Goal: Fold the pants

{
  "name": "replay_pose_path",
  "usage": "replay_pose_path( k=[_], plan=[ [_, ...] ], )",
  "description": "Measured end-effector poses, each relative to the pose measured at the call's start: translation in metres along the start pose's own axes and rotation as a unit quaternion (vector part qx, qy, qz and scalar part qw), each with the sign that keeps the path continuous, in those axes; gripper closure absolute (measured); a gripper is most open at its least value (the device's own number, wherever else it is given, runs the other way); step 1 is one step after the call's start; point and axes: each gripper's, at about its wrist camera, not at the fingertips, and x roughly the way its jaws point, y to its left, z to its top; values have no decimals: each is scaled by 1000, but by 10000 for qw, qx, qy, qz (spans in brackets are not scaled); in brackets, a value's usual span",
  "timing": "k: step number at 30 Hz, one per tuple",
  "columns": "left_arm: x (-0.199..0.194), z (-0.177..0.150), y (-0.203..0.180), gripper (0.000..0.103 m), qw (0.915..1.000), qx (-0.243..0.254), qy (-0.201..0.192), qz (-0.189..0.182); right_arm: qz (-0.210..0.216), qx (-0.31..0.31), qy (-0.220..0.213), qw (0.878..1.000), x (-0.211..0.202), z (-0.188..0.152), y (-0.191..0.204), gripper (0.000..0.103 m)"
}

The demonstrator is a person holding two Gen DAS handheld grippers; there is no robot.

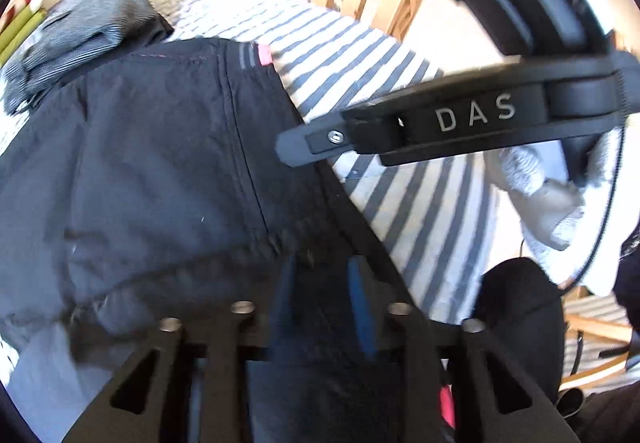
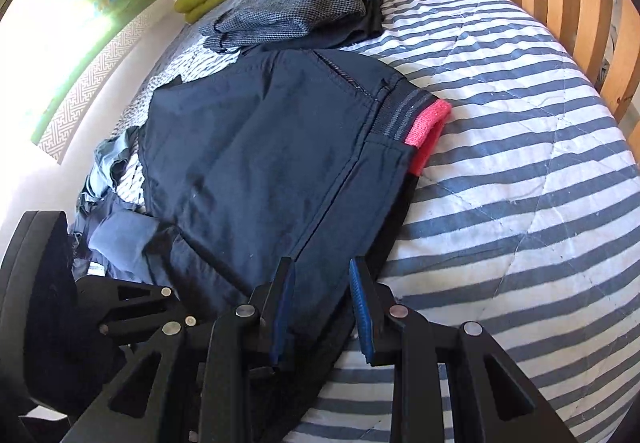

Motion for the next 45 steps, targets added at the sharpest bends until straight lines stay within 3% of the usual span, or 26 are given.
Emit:
replay_pose_path(
  k=[4,10,13,16,20,25,26,27,29,30,34,36,39,41,43,45],
  plan=[
    [-27,-23,6,60,9997,-203,-140,-17,232,44,-22,9997,-10,-14,4,77],
    [-72,-71,38,60,9950,-928,-332,144,381,-276,111,9988,1,-34,39,77],
    [-104,-103,60,60,9878,-1396,-608,325,39,-573,329,9978,18,-46,60,77],
    [-149,-145,89,60,9737,-1989,-959,553,-136,-559,531,9969,22,-59,62,80],
    [-216,-212,138,60,9419,-2772,-1443,1228,-476,-547,600,9956,8,-68,62,80],
    [-285,-311,216,58,8819,-3825,-1723,2151,-312,-569,382,9972,-23,-82,93,77],
    [-294,-327,231,58,8665,-4070,-1747,2301,-257,-691,384,9965,-25,-86,106,77],
    [-303,-344,246,58,8532,-4313,-1807,2311,-201,-841,412,9954,-25,-91,120,77],
    [-318,-368,276,58,8357,-4659,-1911,2194,-312,-1213,478,9910,-18,-99,151,77],
    [-325,-374,286,58,8313,-4738,-1970,2135,-317,-1349,482,9892,-16,-99,163,77],
    [-341,-361,328,57,8397,-4588,-1932,2168,-244,-1605,493,9855,-10,-95,203,77],
    [-349,-354,347,57,8336,-4638,-1956,2274,-248,-1713,465,9838,-7,-88,220,76],
    [-359,-333,371,57,8389,-4542,-1981,2250,-358,-1999,517,9778,-2,-83,242,76],
    [-364,-310,381,57,8548,-4296,-1845,2252,-328,-2009,555,9775,1,-77,248,76],
    [-364,-292,394,48,8702,-4136,-1659,2102,-396,-1900,455,9799,1,-67,248,76],
    [-363,-284,401,47,8715,-4094,-1563,2202,-554,-1787,339,9818,-1,-59,243,76]
  ],
)
